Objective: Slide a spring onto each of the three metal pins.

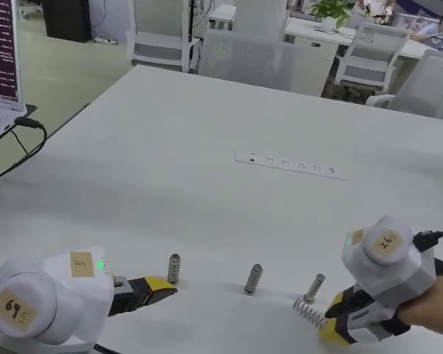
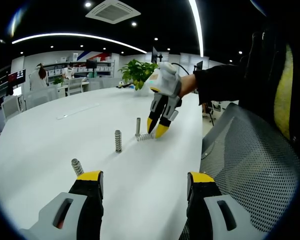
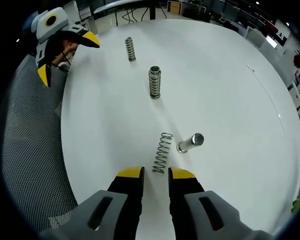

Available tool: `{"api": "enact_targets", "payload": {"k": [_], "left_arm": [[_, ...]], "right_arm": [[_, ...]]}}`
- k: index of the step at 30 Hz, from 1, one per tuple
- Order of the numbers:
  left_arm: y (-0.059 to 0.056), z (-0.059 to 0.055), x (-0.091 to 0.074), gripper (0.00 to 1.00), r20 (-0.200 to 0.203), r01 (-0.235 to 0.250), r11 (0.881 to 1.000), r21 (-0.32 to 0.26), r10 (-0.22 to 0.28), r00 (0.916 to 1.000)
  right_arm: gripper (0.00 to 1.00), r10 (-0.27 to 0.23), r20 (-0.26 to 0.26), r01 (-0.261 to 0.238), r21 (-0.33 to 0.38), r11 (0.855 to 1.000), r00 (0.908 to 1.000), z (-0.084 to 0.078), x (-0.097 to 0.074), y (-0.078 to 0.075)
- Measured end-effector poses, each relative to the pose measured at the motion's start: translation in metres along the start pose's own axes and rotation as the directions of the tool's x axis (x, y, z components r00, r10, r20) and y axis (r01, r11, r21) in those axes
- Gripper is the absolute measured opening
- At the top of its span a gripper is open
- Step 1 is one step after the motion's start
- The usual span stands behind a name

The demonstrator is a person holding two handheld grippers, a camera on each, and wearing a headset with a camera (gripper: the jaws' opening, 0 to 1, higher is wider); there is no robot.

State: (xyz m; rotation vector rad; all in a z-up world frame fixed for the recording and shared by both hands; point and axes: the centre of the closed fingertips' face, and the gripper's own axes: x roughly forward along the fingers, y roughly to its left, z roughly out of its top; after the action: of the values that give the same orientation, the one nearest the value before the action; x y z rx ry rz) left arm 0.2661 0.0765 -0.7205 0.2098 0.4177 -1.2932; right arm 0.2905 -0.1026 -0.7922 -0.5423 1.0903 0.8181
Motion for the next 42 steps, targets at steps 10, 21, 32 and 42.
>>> {"api": "enact_targets", "payload": {"k": [10,21,32,42], "left_arm": [[0.000,0.000,0.001,0.64,-0.002,0.002,1.000,-0.002,-0.002,1.0000],[0.000,0.000,0.001,0.63,-0.001,0.002,1.000,-0.005,-0.002,1.0000],[0.000,-0.001,0.002,0.62,-0.003,0.004,1.000,-0.004,-0.004,1.0000],[0.000,0.000,0.001,0.61,-0.002,0.005,1.000,-0.001,-0.005,1.0000]], "right_arm": [[0.13,-0.020,-0.010,0.020,-0.020,1.000,0.9997,0.002,0.003,-0.003],[0.10,-0.032,-0.037,0.031,-0.045,0.999,0.9988,-0.002,0.007,-0.005],[0.09,-0.034,-0.030,0.032,-0.062,0.998,0.9990,0.003,0.003,-0.004],[0.09,-0.019,-0.031,0.016,-0.081,0.997,0.9993,0.009,-0.003,0.005]]}}
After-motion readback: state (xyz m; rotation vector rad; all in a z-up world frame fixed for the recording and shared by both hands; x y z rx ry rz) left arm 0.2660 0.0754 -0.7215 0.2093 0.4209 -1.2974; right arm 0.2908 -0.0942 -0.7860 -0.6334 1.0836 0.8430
